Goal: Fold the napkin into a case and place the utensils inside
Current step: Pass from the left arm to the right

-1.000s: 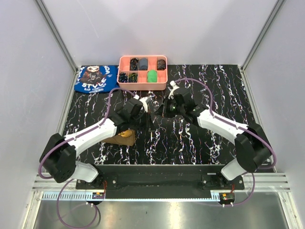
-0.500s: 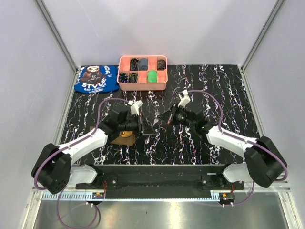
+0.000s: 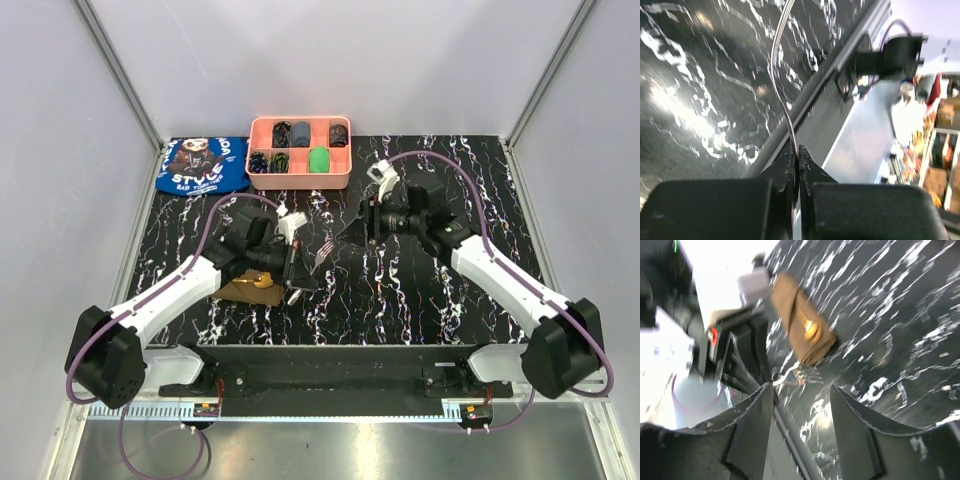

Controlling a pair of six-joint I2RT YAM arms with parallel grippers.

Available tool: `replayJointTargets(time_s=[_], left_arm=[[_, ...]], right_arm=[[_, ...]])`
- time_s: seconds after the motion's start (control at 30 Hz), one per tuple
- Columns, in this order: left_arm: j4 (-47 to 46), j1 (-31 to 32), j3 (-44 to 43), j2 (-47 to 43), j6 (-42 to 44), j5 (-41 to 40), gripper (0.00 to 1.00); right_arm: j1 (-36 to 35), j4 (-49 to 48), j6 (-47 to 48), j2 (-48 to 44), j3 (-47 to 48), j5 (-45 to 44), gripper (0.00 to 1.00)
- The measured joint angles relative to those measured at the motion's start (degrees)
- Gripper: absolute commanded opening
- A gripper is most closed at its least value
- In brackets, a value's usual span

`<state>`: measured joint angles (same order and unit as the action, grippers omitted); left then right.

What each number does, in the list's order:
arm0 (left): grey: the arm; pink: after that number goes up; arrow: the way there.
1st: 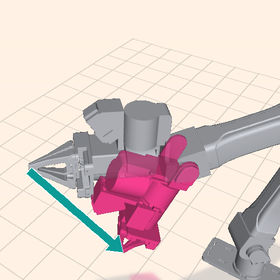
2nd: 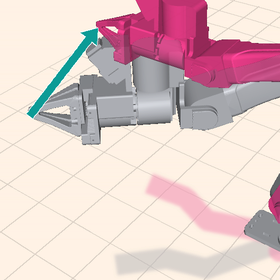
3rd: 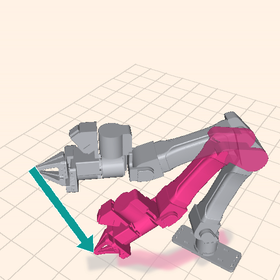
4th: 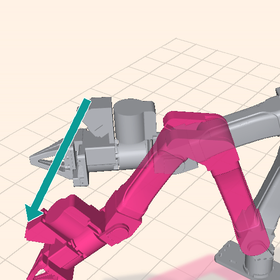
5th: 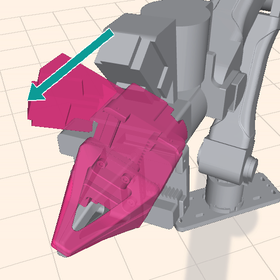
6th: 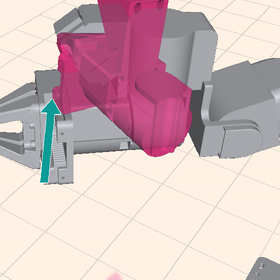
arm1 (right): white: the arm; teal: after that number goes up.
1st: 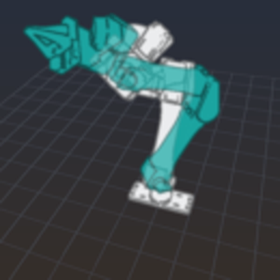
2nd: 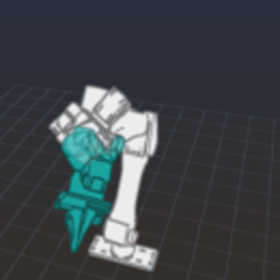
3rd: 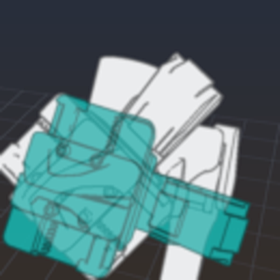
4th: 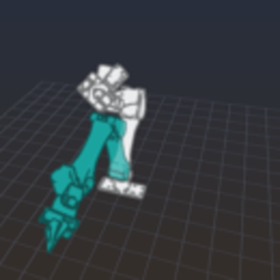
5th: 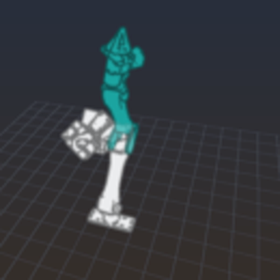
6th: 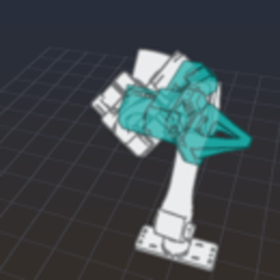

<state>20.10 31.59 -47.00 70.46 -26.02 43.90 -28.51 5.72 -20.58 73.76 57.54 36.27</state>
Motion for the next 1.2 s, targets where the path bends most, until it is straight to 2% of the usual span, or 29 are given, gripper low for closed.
replayJointTargets(time_s=[0.13,0.33,0.77,0.93,1.07,1.2], left_arm=[[3.52,-0.09,0.0,-0.02,3.1,2.34,0.0],[5.84,-0.09,0.0,-0.31,5.11,4.2,0.0],[5.92,0.02,0.0,-0.7,5.18,5.51,0.0],[6.14,0.02,0.04,-0.72,4.98,5.27,0.0],[6.03,0.0,0.26,-0.76,4.72,4.9,0.0],[5.88,0.37,0.57,-0.9,4.7,5.66,0.0]], right_arm=[[-0.04,4.98,5.11,3.8,1.42,7.3,0.49],[-0.04,8.17,7.98,7.39,1.53,14.08,0.41],[-0.98,7.87,8.9,12.59,3.56,19.19,0.29],[-1.16,7.89,9.25,14.53,4.55,20.04,0.33],[-1.42,8.04,9.68,15.08,4.81,20.22,0.47],[-1.81,7.98,10.32,15.08,4.81,19.1,0.48]])
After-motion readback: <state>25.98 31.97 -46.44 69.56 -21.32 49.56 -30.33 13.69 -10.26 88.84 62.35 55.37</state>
